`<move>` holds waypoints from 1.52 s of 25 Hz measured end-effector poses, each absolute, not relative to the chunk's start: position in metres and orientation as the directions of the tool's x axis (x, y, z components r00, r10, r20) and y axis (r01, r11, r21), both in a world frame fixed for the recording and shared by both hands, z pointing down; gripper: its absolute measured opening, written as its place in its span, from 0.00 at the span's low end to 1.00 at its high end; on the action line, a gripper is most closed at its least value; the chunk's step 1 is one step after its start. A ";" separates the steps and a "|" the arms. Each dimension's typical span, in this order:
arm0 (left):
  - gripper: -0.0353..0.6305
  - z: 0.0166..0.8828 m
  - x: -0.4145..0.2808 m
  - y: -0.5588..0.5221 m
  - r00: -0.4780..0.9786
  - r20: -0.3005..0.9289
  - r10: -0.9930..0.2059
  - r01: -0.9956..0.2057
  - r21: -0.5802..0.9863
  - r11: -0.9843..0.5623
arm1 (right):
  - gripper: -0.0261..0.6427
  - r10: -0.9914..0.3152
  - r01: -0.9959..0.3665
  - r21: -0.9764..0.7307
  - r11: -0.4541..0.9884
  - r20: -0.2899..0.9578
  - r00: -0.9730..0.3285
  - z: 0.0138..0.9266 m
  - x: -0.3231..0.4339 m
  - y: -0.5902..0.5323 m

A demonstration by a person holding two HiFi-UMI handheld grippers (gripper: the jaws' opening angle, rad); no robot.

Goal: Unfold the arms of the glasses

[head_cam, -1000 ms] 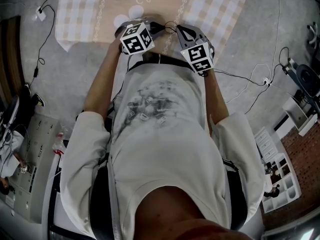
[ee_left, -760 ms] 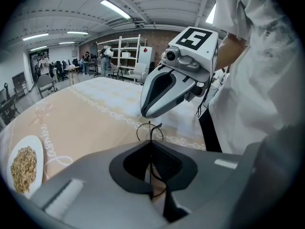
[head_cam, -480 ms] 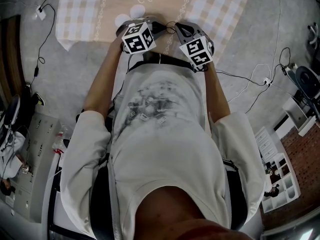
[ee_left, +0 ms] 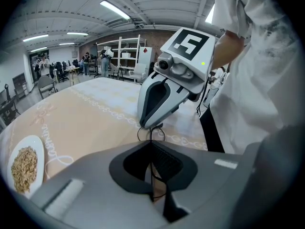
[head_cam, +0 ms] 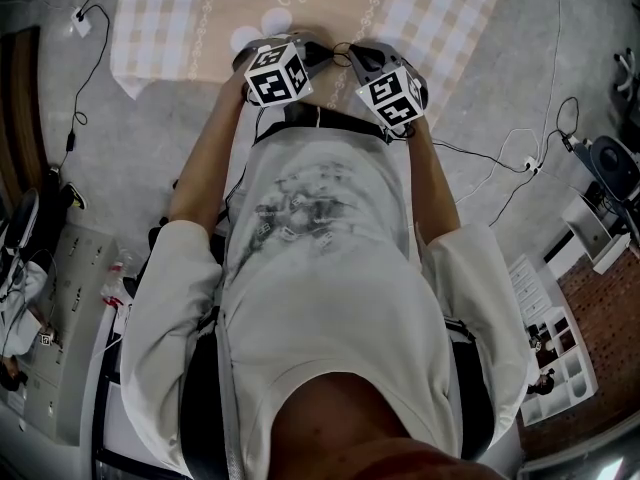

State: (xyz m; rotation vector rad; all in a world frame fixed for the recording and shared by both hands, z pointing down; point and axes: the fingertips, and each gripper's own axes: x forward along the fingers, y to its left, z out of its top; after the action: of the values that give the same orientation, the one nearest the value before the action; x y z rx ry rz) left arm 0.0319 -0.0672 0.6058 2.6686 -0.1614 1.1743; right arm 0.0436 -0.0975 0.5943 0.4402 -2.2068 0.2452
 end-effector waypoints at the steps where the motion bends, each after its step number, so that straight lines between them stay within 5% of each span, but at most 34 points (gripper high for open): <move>1: 0.07 0.606 0.032 -0.067 0.675 0.738 -0.014 -0.189 0.155 -0.970 | 0.06 -0.226 -0.387 -0.018 0.922 0.787 -0.574 0.594 0.043 -0.097; 38: 0.07 0.587 0.027 -0.063 0.712 0.693 -0.117 -0.256 0.100 -0.961 | 0.06 -0.326 -0.253 0.221 0.942 0.783 -0.530 0.599 0.044 -0.097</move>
State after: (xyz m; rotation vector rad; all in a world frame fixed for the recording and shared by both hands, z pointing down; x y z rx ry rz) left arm 0.0268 -0.0629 0.5870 2.7282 -0.3010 1.0851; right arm 0.0440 -0.0970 0.5994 0.4086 -2.1550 -0.0989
